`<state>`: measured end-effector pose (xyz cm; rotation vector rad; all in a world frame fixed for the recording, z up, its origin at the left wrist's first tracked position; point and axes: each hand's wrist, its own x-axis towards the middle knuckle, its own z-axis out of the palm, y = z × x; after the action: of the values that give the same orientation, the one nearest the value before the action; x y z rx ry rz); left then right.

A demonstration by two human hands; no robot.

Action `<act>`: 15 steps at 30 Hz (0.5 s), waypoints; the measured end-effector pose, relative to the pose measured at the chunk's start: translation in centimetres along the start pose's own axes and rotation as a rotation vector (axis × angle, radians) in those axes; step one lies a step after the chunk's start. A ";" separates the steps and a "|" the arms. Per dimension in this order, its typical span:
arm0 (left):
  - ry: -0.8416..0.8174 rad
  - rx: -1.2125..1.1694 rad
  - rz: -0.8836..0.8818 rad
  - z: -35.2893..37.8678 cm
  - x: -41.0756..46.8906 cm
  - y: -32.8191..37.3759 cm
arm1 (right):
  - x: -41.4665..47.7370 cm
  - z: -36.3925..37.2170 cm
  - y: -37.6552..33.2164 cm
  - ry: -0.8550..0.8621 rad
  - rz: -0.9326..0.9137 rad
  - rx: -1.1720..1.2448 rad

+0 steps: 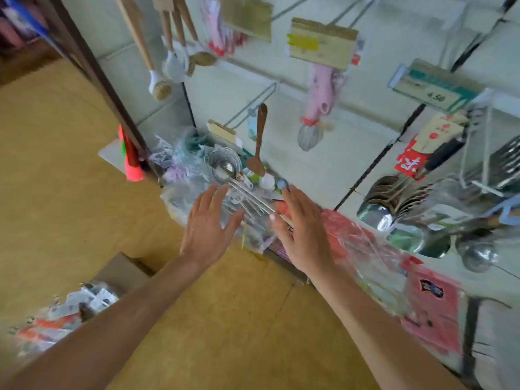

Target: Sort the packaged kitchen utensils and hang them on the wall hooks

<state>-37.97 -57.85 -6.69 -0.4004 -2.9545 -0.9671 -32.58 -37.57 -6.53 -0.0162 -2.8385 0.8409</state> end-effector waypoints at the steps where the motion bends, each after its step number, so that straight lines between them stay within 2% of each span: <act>1: 0.014 0.017 -0.013 -1.8 -0.1 -1.8 | 1.1 1.2 -1.9 -0.015 -0.030 -0.011; 8: 0.151 0.097 -0.087 -13.1 -1.8 -14.0 | 6.5 8.9 -15.5 -0.104 -0.218 -0.018; 15: 0.238 0.082 -0.302 -22.4 -6.8 -26.4 | 8.7 18.1 -29.1 -0.230 -0.377 0.003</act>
<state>-39.44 -93.02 -4.42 0.1589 -2.8693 -0.8402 -43.11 -71.20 -4.18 0.6340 -2.9019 0.8044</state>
